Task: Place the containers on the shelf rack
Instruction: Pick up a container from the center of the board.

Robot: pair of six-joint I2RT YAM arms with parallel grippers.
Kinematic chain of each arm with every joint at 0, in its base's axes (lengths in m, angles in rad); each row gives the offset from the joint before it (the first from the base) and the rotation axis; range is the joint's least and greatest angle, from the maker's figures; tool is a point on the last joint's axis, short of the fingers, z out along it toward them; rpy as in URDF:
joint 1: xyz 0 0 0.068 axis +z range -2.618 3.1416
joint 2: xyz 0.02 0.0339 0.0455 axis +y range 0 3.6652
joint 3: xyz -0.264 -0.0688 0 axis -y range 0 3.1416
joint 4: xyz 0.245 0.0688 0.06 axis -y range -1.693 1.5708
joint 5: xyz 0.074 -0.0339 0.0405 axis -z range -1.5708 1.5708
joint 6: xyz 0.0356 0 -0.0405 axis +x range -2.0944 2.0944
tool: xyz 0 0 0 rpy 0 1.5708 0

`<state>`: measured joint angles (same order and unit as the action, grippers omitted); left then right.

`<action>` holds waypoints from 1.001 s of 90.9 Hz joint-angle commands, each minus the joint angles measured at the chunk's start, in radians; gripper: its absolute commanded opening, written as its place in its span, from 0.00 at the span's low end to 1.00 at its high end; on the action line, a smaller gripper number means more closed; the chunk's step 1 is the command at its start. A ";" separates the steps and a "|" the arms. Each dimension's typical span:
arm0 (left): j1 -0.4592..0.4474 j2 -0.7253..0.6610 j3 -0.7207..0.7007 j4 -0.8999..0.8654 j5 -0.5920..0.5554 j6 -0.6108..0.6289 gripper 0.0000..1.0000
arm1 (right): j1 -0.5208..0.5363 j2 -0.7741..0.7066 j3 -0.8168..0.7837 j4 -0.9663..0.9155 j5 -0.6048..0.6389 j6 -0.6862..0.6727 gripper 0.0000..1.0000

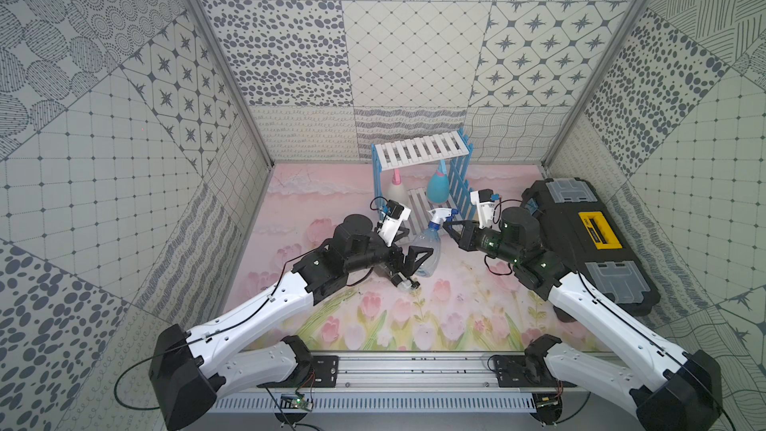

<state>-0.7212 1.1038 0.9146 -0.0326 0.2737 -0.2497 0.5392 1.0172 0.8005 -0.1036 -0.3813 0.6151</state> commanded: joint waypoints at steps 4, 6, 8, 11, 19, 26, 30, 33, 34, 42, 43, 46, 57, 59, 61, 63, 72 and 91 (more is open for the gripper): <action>0.159 -0.005 0.044 -0.071 0.487 -0.061 0.99 | 0.000 -0.039 -0.013 0.181 -0.297 -0.049 0.00; 0.174 -0.005 0.045 -0.054 0.519 -0.075 0.99 | 0.001 -0.039 -0.011 0.185 -0.319 -0.047 0.00; 0.185 -0.005 0.046 -0.040 0.552 -0.090 0.99 | 0.000 -0.038 -0.008 0.187 -0.341 -0.047 0.00; 0.198 -0.009 0.046 -0.015 0.594 -0.108 0.99 | 0.001 -0.036 0.003 0.187 -0.378 -0.046 0.00; 0.222 -0.026 0.036 0.087 0.677 -0.154 0.99 | 0.010 -0.029 0.026 0.186 -0.453 -0.047 0.00; 0.253 -0.030 0.017 0.202 0.742 -0.238 0.99 | 0.020 -0.028 0.048 0.164 -0.491 -0.060 0.00; 0.268 -0.024 0.012 0.252 0.778 -0.282 0.98 | 0.024 -0.027 0.063 0.144 -0.511 -0.068 0.00; 0.275 -0.015 0.014 0.282 0.808 -0.303 0.93 | 0.028 -0.029 0.069 0.136 -0.516 -0.071 0.00; 0.277 -0.011 0.015 0.288 0.819 -0.306 0.90 | 0.029 -0.028 0.072 0.133 -0.518 -0.073 0.00; 0.281 0.010 0.024 0.332 0.897 -0.347 0.69 | 0.033 -0.036 0.083 0.117 -0.528 -0.075 0.00; 0.281 0.012 0.025 0.336 0.901 -0.350 0.68 | 0.034 -0.037 0.084 0.115 -0.528 -0.075 0.00; 0.282 0.017 0.024 0.342 0.911 -0.355 0.66 | 0.036 -0.040 0.086 0.113 -0.532 -0.074 0.00; 0.283 0.031 0.024 0.379 0.943 -0.378 0.57 | 0.043 -0.047 0.100 0.079 -0.541 -0.085 0.00; 0.283 0.034 0.024 0.390 0.949 -0.386 0.55 | 0.044 -0.047 0.102 0.069 -0.541 -0.090 0.00; 0.282 0.037 0.027 0.398 0.954 -0.390 0.53 | 0.045 -0.047 0.104 0.061 -0.542 -0.093 0.00; 0.282 0.039 0.027 0.408 0.959 -0.397 0.50 | 0.045 -0.047 0.104 0.056 -0.542 -0.095 0.00; 0.282 0.056 0.032 0.420 0.988 -0.416 0.33 | 0.045 -0.047 0.099 0.048 -0.538 -0.098 0.00; 0.283 0.075 0.034 0.395 1.016 -0.413 0.23 | 0.045 -0.039 0.103 0.045 -0.535 -0.099 0.00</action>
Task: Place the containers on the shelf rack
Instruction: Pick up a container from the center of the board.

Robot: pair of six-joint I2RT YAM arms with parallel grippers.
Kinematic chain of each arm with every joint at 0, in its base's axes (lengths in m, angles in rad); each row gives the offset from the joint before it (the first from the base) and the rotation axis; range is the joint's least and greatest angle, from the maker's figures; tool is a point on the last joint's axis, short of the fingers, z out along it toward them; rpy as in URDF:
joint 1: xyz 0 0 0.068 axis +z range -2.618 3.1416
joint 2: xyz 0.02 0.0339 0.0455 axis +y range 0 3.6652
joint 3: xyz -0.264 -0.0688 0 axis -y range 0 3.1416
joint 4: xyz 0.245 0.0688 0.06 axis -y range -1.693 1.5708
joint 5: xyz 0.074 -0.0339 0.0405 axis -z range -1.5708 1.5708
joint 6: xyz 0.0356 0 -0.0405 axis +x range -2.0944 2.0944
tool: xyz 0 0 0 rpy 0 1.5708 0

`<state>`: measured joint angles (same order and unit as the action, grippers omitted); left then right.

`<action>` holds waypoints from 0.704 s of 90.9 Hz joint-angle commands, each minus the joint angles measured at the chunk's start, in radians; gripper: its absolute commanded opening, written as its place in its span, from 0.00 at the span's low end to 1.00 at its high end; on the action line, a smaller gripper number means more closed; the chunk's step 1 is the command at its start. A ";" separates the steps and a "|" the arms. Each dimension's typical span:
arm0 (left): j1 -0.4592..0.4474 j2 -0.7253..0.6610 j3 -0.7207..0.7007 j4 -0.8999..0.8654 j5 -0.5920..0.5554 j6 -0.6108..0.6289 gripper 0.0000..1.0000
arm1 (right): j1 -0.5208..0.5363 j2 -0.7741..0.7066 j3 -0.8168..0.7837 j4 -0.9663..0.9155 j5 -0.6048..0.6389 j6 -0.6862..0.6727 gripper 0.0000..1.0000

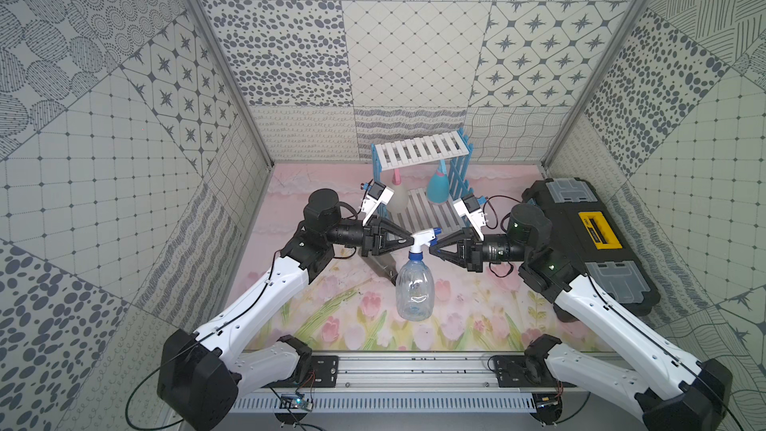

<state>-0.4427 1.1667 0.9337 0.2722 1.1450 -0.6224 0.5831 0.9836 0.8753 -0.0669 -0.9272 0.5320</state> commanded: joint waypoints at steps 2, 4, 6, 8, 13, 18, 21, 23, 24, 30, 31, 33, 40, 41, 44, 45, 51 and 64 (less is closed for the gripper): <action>0.004 0.012 0.015 0.090 0.145 -0.039 0.20 | 0.001 -0.006 0.028 0.008 0.010 -0.017 0.00; 0.004 0.011 0.014 0.089 0.145 -0.037 0.17 | 0.001 -0.006 0.028 0.006 0.012 -0.018 0.00; 0.004 0.011 0.014 0.088 0.144 -0.035 0.15 | 0.001 -0.005 0.027 0.004 0.015 -0.020 0.00; 0.004 0.011 0.012 0.087 0.144 -0.034 0.13 | 0.001 -0.006 0.027 0.001 0.019 -0.022 0.00; 0.004 0.011 0.012 0.081 0.146 -0.027 0.08 | 0.001 -0.009 0.024 -0.007 0.036 -0.030 0.00; 0.003 0.011 0.015 0.062 0.150 -0.015 0.00 | 0.001 -0.011 0.022 -0.015 0.058 -0.036 0.00; 0.004 0.011 0.017 0.050 0.150 -0.004 0.00 | 0.001 -0.013 0.022 -0.020 0.071 -0.042 0.00; 0.004 0.010 0.017 0.042 0.149 0.001 0.00 | 0.001 -0.015 0.021 -0.023 0.078 -0.045 0.01; 0.004 0.010 0.017 0.039 0.148 0.004 0.00 | 0.001 -0.015 0.021 -0.024 0.083 -0.047 0.03; 0.004 0.007 0.014 0.027 0.142 0.018 0.00 | 0.001 -0.020 0.019 -0.033 0.110 -0.059 0.31; 0.004 0.005 0.014 0.024 0.140 0.020 0.00 | 0.001 -0.021 0.018 -0.034 0.114 -0.060 0.36; 0.003 0.004 0.014 0.018 0.134 0.024 0.00 | 0.001 -0.024 0.017 -0.037 0.123 -0.063 0.45; 0.004 -0.006 0.011 -0.010 0.097 0.056 0.00 | 0.000 -0.041 0.007 -0.043 0.166 -0.078 0.77; 0.004 -0.009 0.010 -0.019 0.089 0.065 0.00 | 0.000 -0.045 0.006 -0.043 0.172 -0.080 0.80; 0.004 -0.018 0.009 -0.040 0.061 0.088 0.00 | 0.000 -0.059 0.001 -0.046 0.190 -0.086 0.90; 0.004 -0.022 0.008 -0.047 0.049 0.098 0.00 | 0.000 -0.064 -0.002 -0.046 0.196 -0.087 0.93; 0.004 -0.045 -0.002 -0.084 -0.023 0.143 0.00 | -0.004 -0.094 -0.012 -0.055 0.236 -0.101 0.97; 0.000 -0.102 -0.028 -0.139 -0.286 0.216 0.00 | -0.013 -0.160 -0.020 -0.122 0.423 -0.141 0.97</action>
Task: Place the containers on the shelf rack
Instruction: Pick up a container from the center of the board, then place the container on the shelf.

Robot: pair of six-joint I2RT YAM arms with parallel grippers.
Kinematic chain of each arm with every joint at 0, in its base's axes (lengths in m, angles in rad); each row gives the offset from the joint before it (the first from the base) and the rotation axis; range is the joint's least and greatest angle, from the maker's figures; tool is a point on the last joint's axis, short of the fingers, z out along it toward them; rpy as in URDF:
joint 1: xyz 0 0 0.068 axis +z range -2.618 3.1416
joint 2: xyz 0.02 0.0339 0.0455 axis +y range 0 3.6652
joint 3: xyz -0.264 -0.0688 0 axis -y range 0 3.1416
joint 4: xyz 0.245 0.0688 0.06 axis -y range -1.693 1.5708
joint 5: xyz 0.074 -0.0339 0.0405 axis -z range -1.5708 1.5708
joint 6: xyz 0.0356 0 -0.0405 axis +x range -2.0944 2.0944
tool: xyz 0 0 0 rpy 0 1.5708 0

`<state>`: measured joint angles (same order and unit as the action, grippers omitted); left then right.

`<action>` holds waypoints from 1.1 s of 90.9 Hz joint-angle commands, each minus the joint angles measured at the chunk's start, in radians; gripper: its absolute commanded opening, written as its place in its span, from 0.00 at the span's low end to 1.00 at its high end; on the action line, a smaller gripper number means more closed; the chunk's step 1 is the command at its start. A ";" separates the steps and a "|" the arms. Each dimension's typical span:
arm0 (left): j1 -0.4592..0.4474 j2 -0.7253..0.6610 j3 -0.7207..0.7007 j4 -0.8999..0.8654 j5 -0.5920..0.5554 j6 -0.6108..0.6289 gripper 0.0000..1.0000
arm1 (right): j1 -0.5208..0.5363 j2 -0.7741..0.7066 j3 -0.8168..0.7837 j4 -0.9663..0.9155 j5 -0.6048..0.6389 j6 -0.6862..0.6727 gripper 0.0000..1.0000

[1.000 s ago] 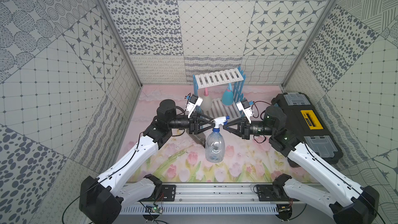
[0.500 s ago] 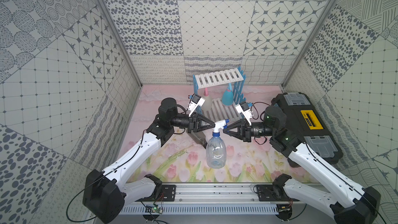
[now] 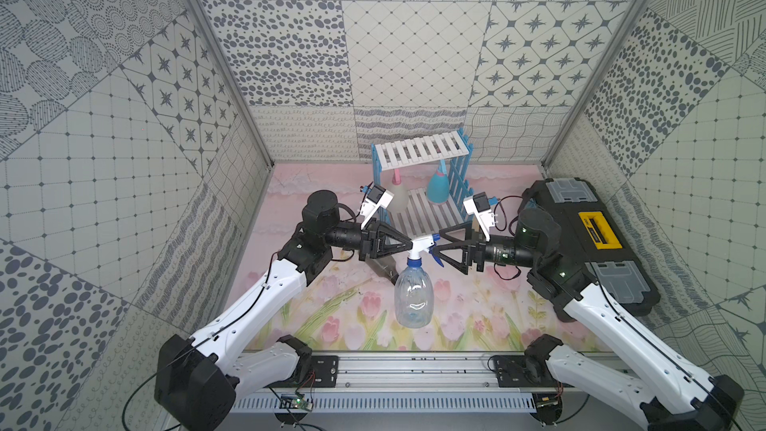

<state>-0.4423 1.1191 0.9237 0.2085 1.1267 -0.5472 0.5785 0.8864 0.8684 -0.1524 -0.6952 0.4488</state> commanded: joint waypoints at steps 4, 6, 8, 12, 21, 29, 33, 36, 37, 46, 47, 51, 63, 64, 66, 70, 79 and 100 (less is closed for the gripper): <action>-0.010 -0.072 -0.031 -0.077 -0.386 0.151 0.00 | -0.011 -0.083 -0.017 -0.065 0.270 -0.078 0.97; -0.019 -0.079 -0.034 -0.080 -0.454 0.158 0.00 | -0.011 -0.093 -0.018 -0.078 0.309 -0.083 0.97; -0.031 -0.088 -0.037 -0.083 -0.520 0.167 0.00 | -0.011 -0.102 -0.020 -0.088 0.354 -0.093 0.97; -0.066 -0.096 -0.038 -0.087 -0.642 0.190 0.00 | -0.013 -0.125 -0.027 -0.100 0.423 -0.103 0.97; -0.170 -0.097 -0.038 -0.071 -0.943 0.267 0.00 | -0.012 -0.174 -0.050 -0.111 0.530 -0.126 0.97; -0.265 -0.063 -0.039 -0.026 -1.202 0.311 0.00 | -0.012 -0.216 -0.073 -0.116 0.592 -0.145 0.97; -0.309 -0.035 -0.038 0.008 -1.317 0.330 0.00 | -0.012 -0.238 -0.087 -0.117 0.616 -0.160 0.97; -0.344 -0.013 -0.041 0.045 -1.411 0.341 0.00 | -0.012 -0.249 -0.096 -0.117 0.629 -0.172 0.97; -0.354 -0.004 -0.041 0.059 -1.435 0.346 0.00 | -0.012 -0.253 -0.099 -0.117 0.633 -0.175 0.97; -0.424 0.088 -0.036 0.187 -1.646 0.385 0.00 | -0.013 -0.274 -0.122 -0.120 0.659 -0.202 0.97; -0.430 0.100 -0.035 0.204 -1.673 0.389 0.00 | -0.013 -0.275 -0.124 -0.120 0.661 -0.205 0.97; -0.456 0.151 -0.028 0.266 -1.762 0.425 0.00 | -0.013 -0.280 -0.131 -0.121 0.668 -0.216 0.97; -0.502 0.309 -0.012 0.556 -1.988 0.572 0.00 | -0.013 -0.288 -0.137 -0.122 0.659 -0.245 0.97; -0.504 0.323 -0.011 0.590 -2.002 0.580 0.00 | -0.014 -0.288 -0.137 -0.121 0.656 -0.246 0.97; -0.506 0.357 -0.006 0.639 -2.027 0.607 0.00 | -0.014 -0.289 -0.137 -0.122 0.652 -0.249 0.97; -0.508 0.405 0.009 0.730 -2.063 0.667 0.00 | -0.015 -0.291 -0.137 -0.123 0.645 -0.252 0.97; -0.507 0.523 0.080 0.851 -2.117 0.836 0.00 | -0.023 -0.300 -0.147 -0.122 0.633 -0.252 0.97; -0.485 0.703 0.207 0.974 -2.166 1.025 0.00 | -0.044 -0.350 -0.180 -0.121 0.647 -0.231 0.97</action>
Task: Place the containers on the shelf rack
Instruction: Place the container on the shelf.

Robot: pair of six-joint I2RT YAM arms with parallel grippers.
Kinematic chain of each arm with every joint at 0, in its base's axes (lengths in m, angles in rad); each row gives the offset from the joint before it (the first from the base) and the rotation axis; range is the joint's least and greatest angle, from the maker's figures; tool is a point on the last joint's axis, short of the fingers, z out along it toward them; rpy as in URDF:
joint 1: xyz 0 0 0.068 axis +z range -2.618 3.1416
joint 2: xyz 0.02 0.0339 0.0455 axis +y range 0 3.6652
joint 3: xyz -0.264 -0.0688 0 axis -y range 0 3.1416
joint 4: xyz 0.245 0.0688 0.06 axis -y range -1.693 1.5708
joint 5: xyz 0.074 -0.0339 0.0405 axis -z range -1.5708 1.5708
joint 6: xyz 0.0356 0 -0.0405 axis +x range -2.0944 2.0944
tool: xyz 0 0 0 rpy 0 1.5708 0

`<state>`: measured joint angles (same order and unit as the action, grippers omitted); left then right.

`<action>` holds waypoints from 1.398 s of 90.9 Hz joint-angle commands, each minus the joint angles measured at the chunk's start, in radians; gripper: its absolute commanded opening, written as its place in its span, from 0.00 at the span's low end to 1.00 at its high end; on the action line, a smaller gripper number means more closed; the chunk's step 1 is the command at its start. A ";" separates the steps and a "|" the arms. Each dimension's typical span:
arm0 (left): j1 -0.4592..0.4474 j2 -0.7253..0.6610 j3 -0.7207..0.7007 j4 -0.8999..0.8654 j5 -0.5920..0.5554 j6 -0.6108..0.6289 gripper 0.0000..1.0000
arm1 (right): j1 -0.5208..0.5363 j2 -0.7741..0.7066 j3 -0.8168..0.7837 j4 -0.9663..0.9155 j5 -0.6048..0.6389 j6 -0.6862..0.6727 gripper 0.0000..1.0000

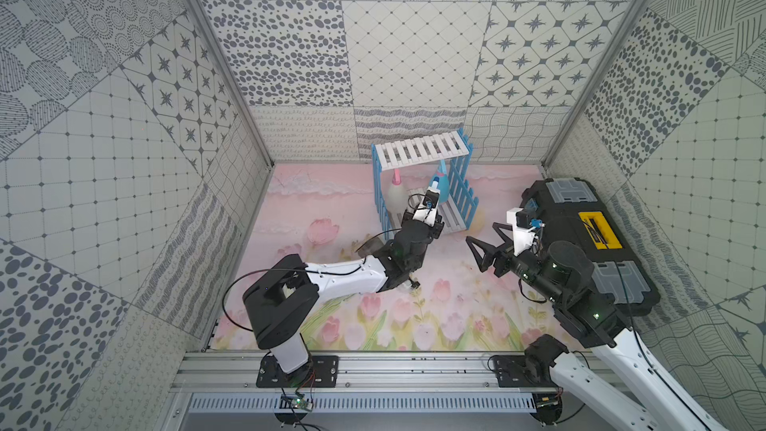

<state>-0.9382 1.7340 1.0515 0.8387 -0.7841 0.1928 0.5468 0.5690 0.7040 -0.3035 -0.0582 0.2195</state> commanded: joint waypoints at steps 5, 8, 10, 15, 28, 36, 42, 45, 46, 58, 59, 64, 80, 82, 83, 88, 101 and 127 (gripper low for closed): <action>0.014 0.097 0.089 0.312 -0.253 0.265 0.00 | -0.019 -0.044 -0.023 0.029 0.012 0.003 0.97; 0.015 0.098 0.092 0.290 -0.250 0.246 0.00 | -0.022 -0.047 -0.025 0.029 0.013 0.006 0.97; 0.017 0.100 0.092 0.268 -0.249 0.232 0.00 | -0.024 -0.049 -0.027 0.029 0.014 0.008 0.97; 0.024 0.097 0.092 0.204 -0.247 0.180 0.00 | -0.029 -0.053 -0.031 0.029 0.013 0.013 0.97; 0.045 0.084 0.069 0.076 -0.254 0.040 0.00 | -0.036 -0.042 -0.032 0.029 0.001 0.021 0.97; 0.052 0.084 0.055 0.022 -0.257 -0.008 0.00 | -0.038 -0.043 -0.032 0.030 -0.002 0.025 0.97; 0.056 0.080 0.049 -0.052 -0.253 -0.096 0.00 | -0.039 -0.041 -0.033 0.030 -0.001 0.027 0.97; 0.059 0.077 0.046 -0.086 -0.248 -0.134 0.00 | -0.040 -0.042 -0.034 0.030 -0.002 0.028 0.97; 0.059 0.075 0.044 -0.097 -0.247 -0.144 0.00 | -0.040 -0.042 -0.034 0.029 -0.002 0.029 0.97; 0.065 0.075 0.029 -0.143 -0.239 -0.224 0.00 | -0.043 -0.045 -0.035 0.029 -0.002 0.036 0.97; 0.065 0.075 0.029 -0.146 -0.238 -0.230 0.00 | -0.042 -0.046 -0.035 0.029 -0.002 0.036 0.97; 0.070 0.076 0.028 -0.168 -0.236 -0.257 0.00 | -0.044 -0.047 -0.037 0.029 0.000 0.037 0.97; 0.081 0.076 0.026 -0.227 -0.225 -0.328 0.00 | -0.047 -0.045 -0.038 0.029 -0.004 0.044 0.97; 0.083 0.076 0.025 -0.227 -0.223 -0.333 0.00 | -0.049 -0.045 -0.038 0.029 -0.005 0.044 0.97; 0.084 0.077 0.023 -0.227 -0.223 -0.334 0.00 | -0.048 -0.045 -0.038 0.029 -0.005 0.044 0.97; 0.087 0.081 0.018 -0.227 -0.219 -0.347 0.00 | -0.048 -0.044 -0.040 0.030 -0.005 0.045 0.97; 0.093 0.088 0.016 -0.236 -0.215 -0.366 0.00 | -0.054 -0.043 -0.041 0.029 -0.010 0.048 0.97; 0.110 0.111 0.007 -0.219 -0.200 -0.397 0.00 | -0.061 -0.043 -0.044 0.029 -0.021 0.054 0.97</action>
<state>-0.8452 1.8256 1.0634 0.6506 -0.9993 -0.1360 0.4923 0.5259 0.6708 -0.3038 -0.0685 0.2588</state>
